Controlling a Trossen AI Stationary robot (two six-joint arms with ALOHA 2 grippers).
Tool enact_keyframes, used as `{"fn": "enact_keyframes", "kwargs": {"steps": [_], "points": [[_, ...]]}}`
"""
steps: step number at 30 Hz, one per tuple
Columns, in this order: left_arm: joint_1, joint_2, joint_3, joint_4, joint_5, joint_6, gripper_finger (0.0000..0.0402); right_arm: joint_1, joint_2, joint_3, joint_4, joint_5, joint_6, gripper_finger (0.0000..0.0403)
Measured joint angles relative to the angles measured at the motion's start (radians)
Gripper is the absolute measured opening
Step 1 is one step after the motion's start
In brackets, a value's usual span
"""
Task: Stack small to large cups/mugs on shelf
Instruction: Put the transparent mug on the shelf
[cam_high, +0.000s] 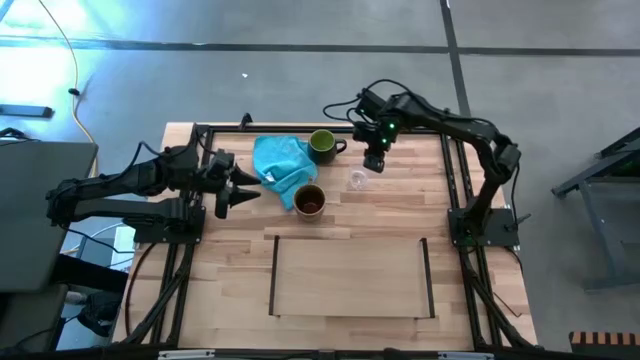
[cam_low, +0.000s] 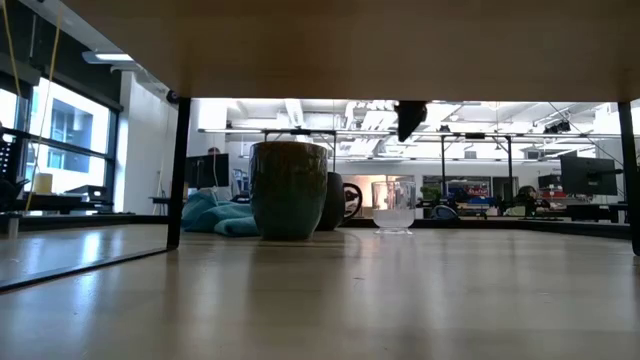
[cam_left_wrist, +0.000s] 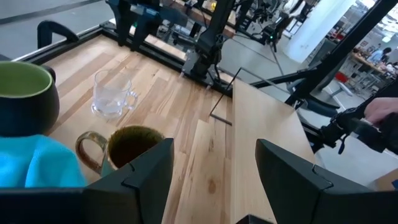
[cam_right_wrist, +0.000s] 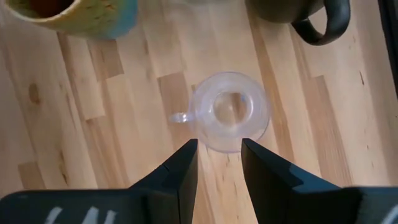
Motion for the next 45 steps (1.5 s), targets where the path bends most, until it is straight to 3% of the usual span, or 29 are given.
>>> {"fn": "enact_keyframes", "kwargs": {"steps": [30, 45], "points": [[0.0, 0.0, 0.0, -0.026, -0.003, 0.01, 0.0215, -0.02, 0.165, -0.003, 0.082, 0.089, 0.116, 0.0114], [0.0, 0.0, 0.0, -0.026, -0.003, 0.009, 0.0215, -0.038, 0.172, -0.003, 0.103, 0.148, 0.211, 0.0114]]}}
